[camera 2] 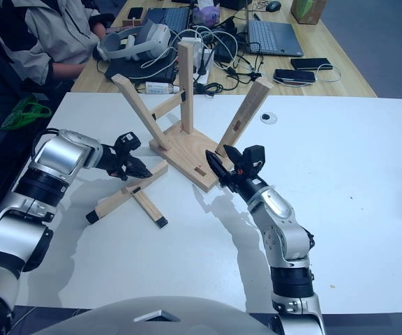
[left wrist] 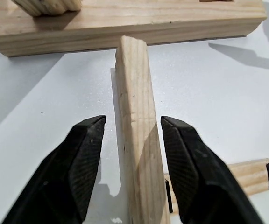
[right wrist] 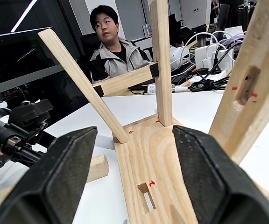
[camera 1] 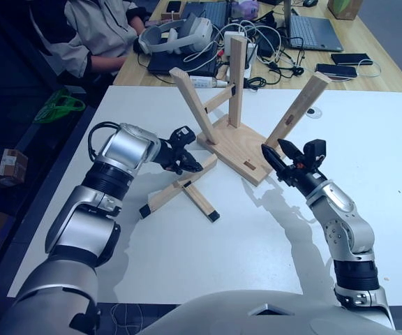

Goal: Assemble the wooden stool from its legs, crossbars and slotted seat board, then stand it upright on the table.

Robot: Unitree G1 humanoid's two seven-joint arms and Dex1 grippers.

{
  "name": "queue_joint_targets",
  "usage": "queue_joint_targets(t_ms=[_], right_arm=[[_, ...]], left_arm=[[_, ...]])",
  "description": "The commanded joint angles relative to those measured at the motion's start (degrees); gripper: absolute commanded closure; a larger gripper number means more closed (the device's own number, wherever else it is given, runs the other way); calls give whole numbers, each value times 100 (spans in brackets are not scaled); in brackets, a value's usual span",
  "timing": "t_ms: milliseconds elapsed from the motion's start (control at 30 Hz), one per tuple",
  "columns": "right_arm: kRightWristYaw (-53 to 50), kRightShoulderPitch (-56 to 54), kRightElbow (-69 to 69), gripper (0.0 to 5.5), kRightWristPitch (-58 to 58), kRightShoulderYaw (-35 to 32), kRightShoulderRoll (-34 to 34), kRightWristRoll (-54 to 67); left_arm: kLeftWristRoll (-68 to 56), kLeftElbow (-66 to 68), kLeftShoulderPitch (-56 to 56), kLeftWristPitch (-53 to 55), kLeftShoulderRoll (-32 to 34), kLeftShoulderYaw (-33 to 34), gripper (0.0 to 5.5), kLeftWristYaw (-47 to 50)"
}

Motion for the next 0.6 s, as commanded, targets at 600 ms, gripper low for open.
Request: queue_joint_targets(t_ms=[600], right_arm=[[-12,-87,111,250,-70,39,109,-110]], left_arm=[[283,52,106,-243,16,353,449,-121]])
